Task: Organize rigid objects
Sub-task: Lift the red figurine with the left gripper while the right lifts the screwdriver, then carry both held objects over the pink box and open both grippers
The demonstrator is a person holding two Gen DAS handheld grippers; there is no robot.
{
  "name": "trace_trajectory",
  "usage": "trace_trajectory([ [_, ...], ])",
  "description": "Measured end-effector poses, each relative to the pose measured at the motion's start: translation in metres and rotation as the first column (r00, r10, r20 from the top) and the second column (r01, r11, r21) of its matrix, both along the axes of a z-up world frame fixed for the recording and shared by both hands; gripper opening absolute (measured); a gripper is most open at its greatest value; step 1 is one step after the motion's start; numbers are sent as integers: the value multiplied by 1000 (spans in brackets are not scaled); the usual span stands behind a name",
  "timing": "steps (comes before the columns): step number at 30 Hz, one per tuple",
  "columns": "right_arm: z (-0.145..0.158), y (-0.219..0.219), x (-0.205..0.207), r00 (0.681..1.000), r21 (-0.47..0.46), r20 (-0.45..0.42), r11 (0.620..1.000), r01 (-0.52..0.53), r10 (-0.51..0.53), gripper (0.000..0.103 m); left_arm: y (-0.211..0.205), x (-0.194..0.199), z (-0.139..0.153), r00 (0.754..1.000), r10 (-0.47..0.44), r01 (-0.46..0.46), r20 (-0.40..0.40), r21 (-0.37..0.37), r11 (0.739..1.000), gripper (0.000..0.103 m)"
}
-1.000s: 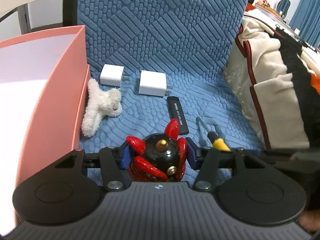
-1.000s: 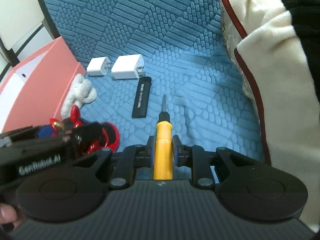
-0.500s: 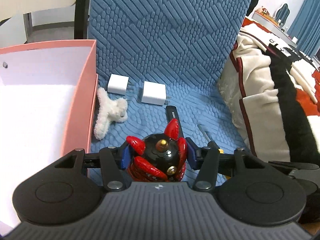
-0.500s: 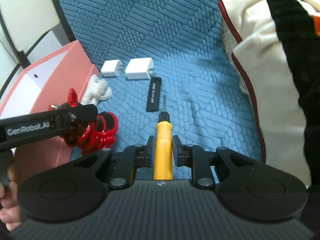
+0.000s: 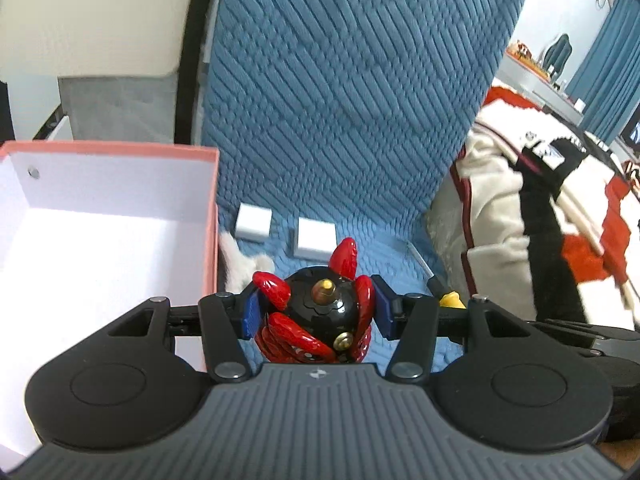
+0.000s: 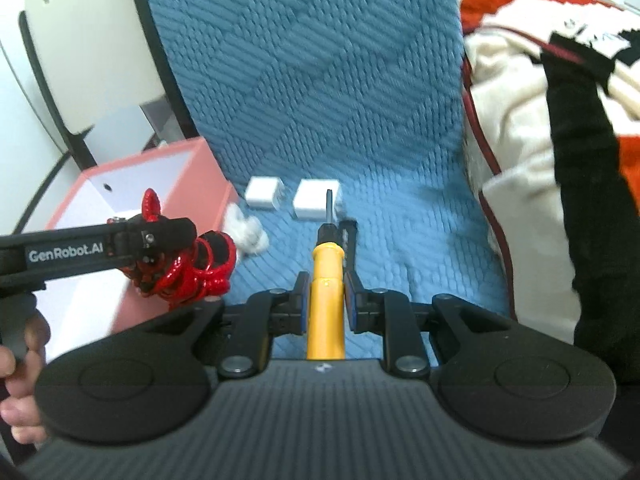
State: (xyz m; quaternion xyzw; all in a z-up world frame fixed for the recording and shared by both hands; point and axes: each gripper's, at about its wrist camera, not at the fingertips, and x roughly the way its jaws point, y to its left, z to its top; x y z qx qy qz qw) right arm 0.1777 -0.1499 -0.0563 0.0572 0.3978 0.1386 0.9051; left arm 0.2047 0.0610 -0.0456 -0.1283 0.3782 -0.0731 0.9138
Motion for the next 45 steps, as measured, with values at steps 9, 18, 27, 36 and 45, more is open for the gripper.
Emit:
trace_trajectory([
  [9,57,34,-1,994,33,97,998,-55,52,21,35,-6,48,998,30,-30,49,-11,1000,59],
  [18,98,93,0,979,51,140,987,-154,146,21,92,-21,89,989,112,-108,98,-38,993,59],
  [27,97,163,-3,964,37,121,969,-243,237,21,163,-43,82,976,208,-206,64,-31,978,59],
  [36,39,213,-11,950,20,10,949,-313,313,21,213,-60,27,965,258,-260,-39,-54,964,59],
  [45,-7,237,-11,937,-21,-75,939,-344,341,21,234,-62,-29,948,285,-295,-142,-48,954,59],
])
